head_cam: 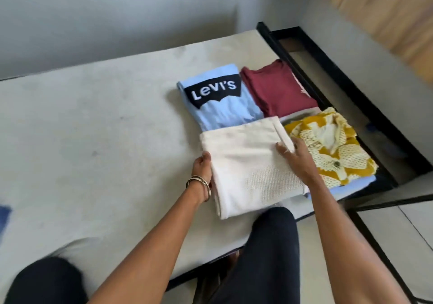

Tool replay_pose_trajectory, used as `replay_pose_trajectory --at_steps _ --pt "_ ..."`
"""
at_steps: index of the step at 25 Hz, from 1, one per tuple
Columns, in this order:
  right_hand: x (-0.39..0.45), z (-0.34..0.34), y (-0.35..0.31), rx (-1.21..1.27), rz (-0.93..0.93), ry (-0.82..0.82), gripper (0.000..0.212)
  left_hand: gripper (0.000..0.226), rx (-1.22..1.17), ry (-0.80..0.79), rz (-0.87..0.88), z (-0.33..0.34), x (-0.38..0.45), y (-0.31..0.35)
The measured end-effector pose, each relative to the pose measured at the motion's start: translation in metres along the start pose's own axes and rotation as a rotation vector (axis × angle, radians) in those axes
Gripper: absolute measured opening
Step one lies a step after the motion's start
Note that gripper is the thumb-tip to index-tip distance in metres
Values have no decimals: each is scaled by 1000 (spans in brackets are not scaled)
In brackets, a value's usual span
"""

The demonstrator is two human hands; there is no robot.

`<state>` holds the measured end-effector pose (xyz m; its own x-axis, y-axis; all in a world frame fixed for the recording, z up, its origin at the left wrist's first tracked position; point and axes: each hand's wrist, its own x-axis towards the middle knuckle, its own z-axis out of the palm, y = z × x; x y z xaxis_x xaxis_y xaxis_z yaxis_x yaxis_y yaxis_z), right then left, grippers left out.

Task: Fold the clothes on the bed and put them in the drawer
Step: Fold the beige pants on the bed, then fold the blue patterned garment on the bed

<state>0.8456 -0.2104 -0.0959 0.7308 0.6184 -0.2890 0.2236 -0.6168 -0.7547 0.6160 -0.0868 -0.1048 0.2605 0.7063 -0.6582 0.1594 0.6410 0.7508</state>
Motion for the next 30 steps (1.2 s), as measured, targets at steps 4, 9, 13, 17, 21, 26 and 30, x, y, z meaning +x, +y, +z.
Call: replay_pose_trajectory --at_steps 4,9,13,17,21,26,30 --pt "9 28 29 -556 -127 208 46 87 633 -88 -20 -6 6 -37" --pt "-17 88 19 -770 -393 1 52 87 1272 -284 380 -19 -1 -60" --pt "-7 76 41 -803 5 -192 66 77 1901 -227 374 -18 3 -62" --pt "-7 71 16 -768 79 -148 61 79 1814 -281 300 -27 4 -54" --pt "-27 112 -43 -597 -148 33 33 60 1609 -282 381 -64 -8 -37" --pt "-94 205 -151 -301 -526 -73 17 28 1143 -42 495 -183 -26 -13" --pt "-155 295 -213 -280 -671 -248 17 24 567 373 562 -315 -55 -7"
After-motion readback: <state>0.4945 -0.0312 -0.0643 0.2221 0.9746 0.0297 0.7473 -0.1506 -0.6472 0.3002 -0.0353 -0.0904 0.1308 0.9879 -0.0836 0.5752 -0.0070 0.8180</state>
